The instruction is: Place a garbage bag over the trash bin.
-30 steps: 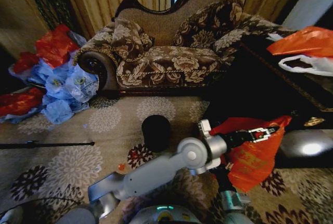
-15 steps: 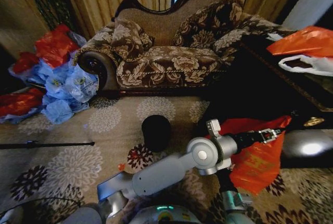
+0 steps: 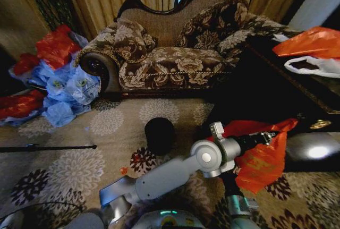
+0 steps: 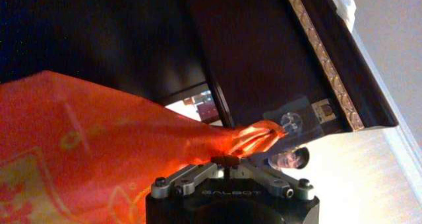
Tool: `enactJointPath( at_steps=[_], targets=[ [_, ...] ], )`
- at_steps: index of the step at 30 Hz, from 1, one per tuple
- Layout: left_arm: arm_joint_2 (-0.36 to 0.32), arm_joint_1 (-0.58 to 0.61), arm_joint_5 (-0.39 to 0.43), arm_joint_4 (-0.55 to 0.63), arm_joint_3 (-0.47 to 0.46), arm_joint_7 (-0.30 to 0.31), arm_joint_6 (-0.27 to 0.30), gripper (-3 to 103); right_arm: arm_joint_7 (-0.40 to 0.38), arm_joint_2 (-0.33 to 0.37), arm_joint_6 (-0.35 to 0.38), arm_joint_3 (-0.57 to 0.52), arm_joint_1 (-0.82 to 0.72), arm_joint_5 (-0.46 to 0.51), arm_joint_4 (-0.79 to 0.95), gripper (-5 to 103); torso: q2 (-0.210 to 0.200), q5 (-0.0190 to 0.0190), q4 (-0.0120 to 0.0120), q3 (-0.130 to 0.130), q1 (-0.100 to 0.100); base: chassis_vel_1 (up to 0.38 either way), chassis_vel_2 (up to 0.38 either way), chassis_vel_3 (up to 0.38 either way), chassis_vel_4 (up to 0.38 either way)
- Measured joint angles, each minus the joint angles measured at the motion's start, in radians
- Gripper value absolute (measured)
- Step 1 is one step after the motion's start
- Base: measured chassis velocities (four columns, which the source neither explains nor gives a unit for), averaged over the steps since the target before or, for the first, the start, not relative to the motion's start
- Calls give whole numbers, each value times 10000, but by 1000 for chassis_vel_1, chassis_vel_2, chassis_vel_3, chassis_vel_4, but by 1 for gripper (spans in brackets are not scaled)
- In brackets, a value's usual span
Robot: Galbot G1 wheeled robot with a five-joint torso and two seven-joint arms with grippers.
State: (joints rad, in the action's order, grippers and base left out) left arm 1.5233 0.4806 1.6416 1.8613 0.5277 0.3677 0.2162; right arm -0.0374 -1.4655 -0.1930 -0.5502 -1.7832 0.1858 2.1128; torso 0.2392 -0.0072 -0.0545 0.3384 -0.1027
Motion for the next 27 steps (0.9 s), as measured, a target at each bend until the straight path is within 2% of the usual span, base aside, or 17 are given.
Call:
enactJointPath(
  at_steps=[27],
  targets=[
    [-2110,998,408,1370,-840,325,63,0,10,-41,34,69,-279,-65,66,100,0,0,-1,0,0,0,0,0,0]
  ],
)
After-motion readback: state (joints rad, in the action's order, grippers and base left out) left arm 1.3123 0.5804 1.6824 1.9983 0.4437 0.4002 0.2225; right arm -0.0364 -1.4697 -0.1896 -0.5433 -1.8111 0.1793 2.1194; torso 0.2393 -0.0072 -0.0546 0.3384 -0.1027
